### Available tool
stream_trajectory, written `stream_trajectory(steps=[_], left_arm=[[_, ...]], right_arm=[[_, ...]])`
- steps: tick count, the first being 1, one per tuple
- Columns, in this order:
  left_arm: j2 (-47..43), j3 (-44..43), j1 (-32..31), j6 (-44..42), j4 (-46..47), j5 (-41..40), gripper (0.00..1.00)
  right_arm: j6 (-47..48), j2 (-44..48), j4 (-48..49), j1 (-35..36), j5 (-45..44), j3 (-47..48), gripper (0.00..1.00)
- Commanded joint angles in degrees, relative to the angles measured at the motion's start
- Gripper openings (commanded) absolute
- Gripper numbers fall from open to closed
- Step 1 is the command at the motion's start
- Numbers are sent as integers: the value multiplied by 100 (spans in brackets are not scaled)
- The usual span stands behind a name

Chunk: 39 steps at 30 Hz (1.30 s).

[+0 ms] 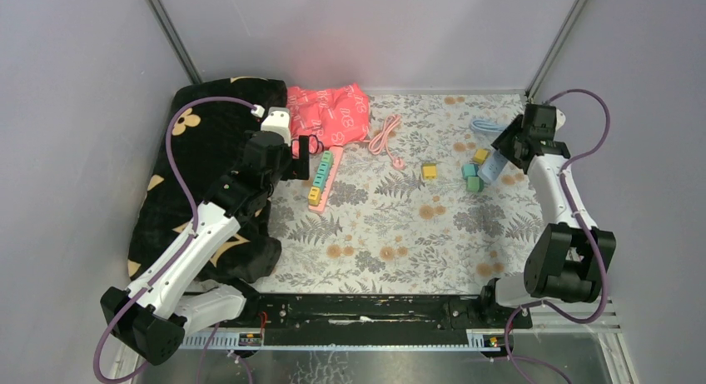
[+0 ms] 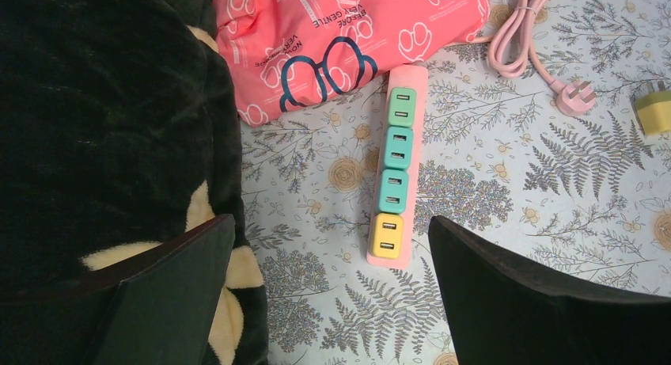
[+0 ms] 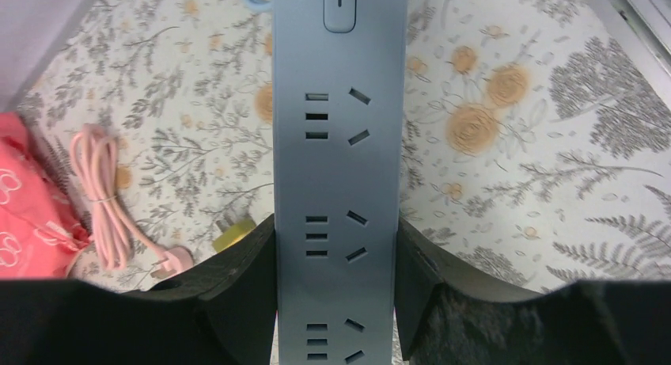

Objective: Insert the plug
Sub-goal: Pick up the socket from the center of the board, then place the socket at the center of the board.

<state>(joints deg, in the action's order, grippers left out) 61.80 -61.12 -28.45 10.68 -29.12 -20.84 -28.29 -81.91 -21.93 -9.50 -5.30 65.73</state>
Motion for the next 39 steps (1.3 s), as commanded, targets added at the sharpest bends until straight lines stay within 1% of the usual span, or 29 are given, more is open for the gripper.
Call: stream_trajectory(steps=[1, 6, 13, 17, 20, 24, 35, 39], left_arm=[[-29, 30, 41, 48, 311, -105, 100], [-44, 37, 71, 66, 319, -92, 100], [-67, 61, 111, 75, 337, -96, 100], [-68, 61, 136, 90, 337, -89, 100], [-65, 59, 156, 92, 346, -49, 100], [-63, 68, 173, 101, 355, -7, 100], [-39, 57, 216, 119, 364, 143, 100], [-6, 57, 217, 135, 364, 197, 100]], right_arm=[[127, -178, 606, 301, 515, 519, 0], [329, -625, 979, 769, 570, 908, 0], [515, -1261, 1293, 1340, 957, 1441, 0], [805, -1304, 1404, 1750, 1202, 1547, 0], [838, -1310, 1386, 2006, 1275, 1503, 0], [623, -1102, 1480, 2254, 1275, 1049, 0], [-101, -594, 1876, 2905, 704, -882, 0], [-411, -562, 1912, 3191, 572, -1250, 0]])
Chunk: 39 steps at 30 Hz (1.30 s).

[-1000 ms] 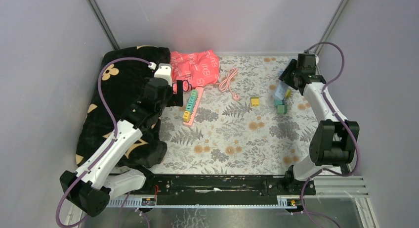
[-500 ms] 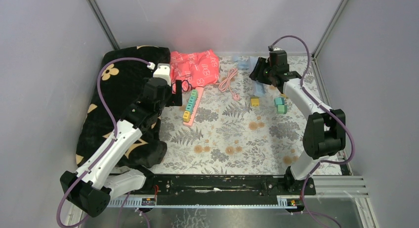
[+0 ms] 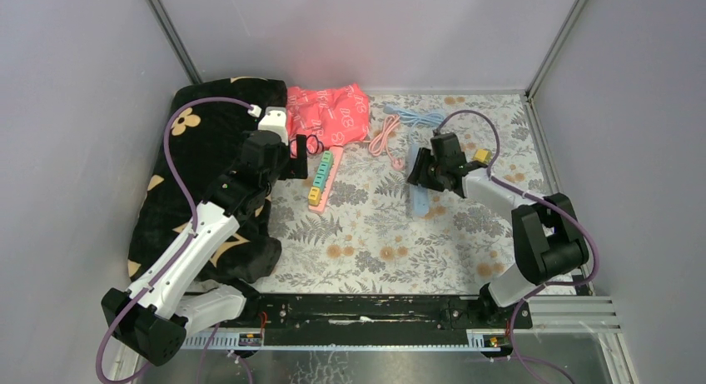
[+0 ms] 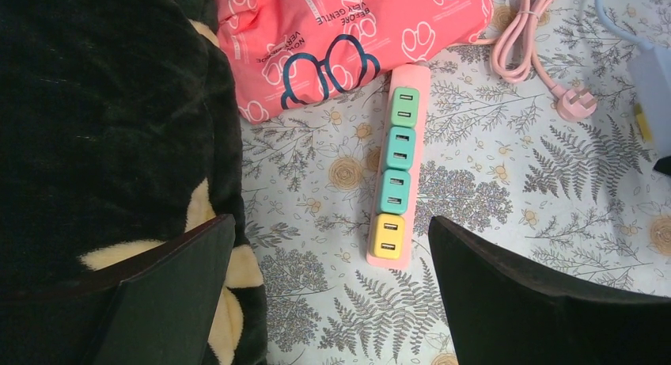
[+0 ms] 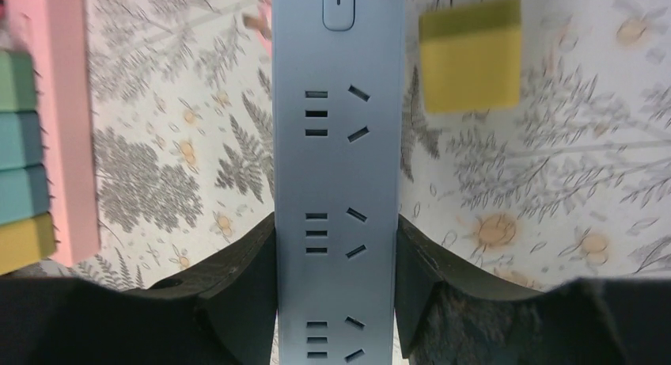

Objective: Insert the plug
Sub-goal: Place the socket at the center of the board.

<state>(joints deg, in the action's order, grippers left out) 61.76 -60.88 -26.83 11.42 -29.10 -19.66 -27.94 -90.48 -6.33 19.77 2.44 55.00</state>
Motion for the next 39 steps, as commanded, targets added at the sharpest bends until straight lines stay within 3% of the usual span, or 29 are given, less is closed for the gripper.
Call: stream_trajectory(steps=[1, 9, 24, 39], left_arm=[[1, 34, 59, 62, 364, 91, 100], [38, 32, 63, 70, 362, 141, 100], [90, 24, 70, 97, 357, 255, 100], [120, 37, 90, 88, 348, 156, 100]], right_arm=[[-503, 289, 328, 337, -241, -223, 0], [-931, 113, 20, 793, -706, -460, 0], [-435, -409, -1139, 1585, -1658, -291, 0], [187, -1674, -1096, 2212, -1381, 1168, 1]])
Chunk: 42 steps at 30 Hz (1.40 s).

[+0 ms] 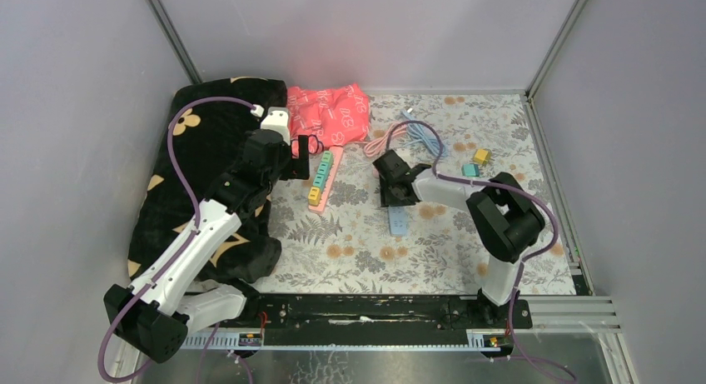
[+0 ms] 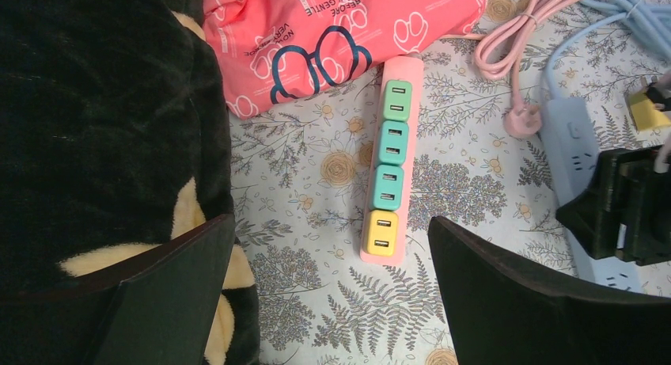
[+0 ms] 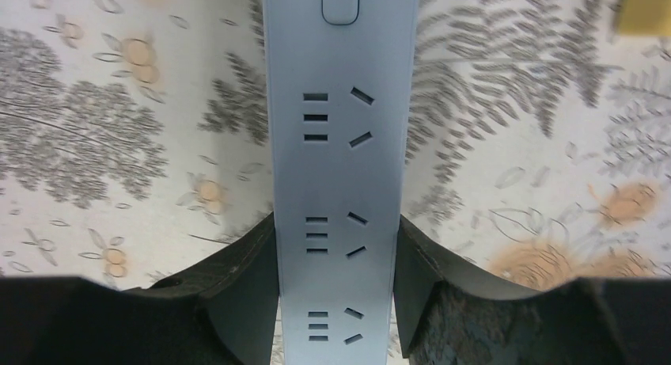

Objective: Insert the plug
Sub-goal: Place the socket at the center of the board.

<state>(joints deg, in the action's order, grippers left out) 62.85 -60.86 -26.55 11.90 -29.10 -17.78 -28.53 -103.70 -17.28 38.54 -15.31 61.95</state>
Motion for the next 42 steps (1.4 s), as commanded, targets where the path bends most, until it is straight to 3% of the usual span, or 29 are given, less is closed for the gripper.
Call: stream_trajectory(steps=[1, 12, 26, 31, 39, 42], left_arm=[[14, 31, 57, 40, 344, -32, 100], [-68, -289, 66, 210, 8, 24, 100], [-249, -359, 64, 850, -933, 811, 100], [-442, -386, 62, 1200, -1265, 700, 100], [-775, -422, 63, 1836, -1657, 523, 100], [-915, -386, 62, 1954, -1640, 554, 100]], right_arm=[[209, -401, -73, 367, 357, 552, 2], [-434, 223, -242, 514, 97, 178, 45], [-953, 754, 477, 1041, 286, -710, 64], [-1062, 1318, 631, 1085, 189, -1119, 76], [-582, 2296, 275, 1072, -431, -1351, 98], [-231, 2475, 202, 908, -669, -1272, 99]])
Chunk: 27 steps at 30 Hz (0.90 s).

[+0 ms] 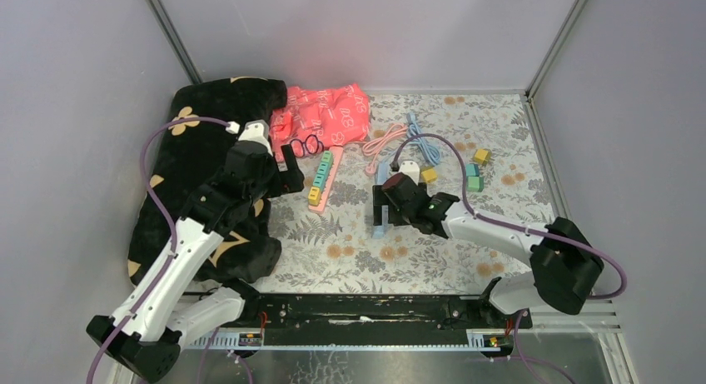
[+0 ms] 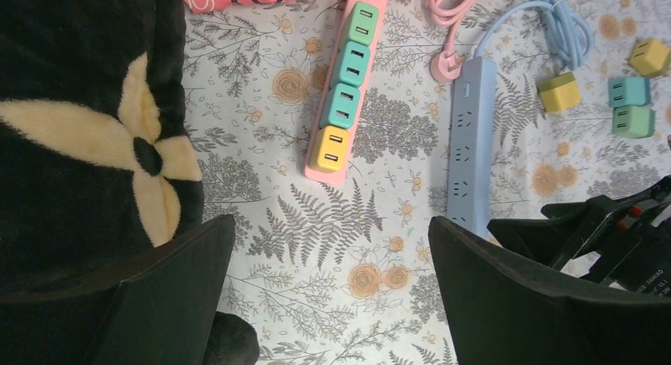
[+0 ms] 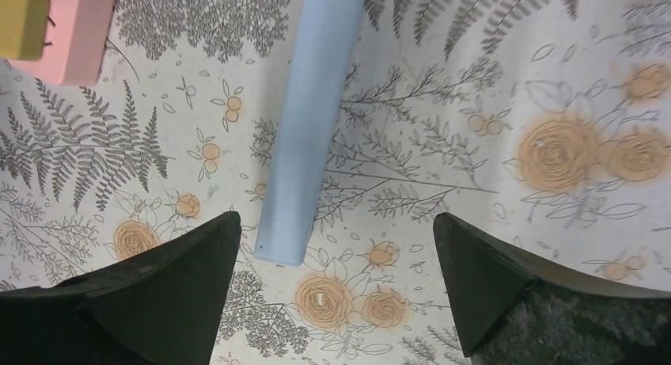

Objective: Insert the plug
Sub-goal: Place the socket at the center of the board, then adjust the socket at the center of the board.

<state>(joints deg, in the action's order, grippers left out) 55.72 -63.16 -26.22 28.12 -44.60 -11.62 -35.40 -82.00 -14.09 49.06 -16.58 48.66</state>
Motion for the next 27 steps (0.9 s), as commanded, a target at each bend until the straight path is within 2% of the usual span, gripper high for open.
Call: stream_trajectory(steps=[1, 8, 15, 20, 27], left_arm=[[-241, -139, 29, 308, -52, -70, 100], [-450, 257, 29, -212, 569, -197, 100], [59, 361, 28, -610, 738, -640, 100], [130, 532, 29, -933, 968, -863, 100], [-130, 950, 38, -1044, 1391, -654, 100]], right_arm=[[550, 326, -134, -264, -469, 115, 99], [676, 312, 80, -1055, 482, 380, 99], [-176, -767, 339, -1100, 1124, 1211, 90], [-532, -1669, 428, -1100, 946, 1831, 85], [-322, -2473, 284, -1113, 279, 2545, 77]])
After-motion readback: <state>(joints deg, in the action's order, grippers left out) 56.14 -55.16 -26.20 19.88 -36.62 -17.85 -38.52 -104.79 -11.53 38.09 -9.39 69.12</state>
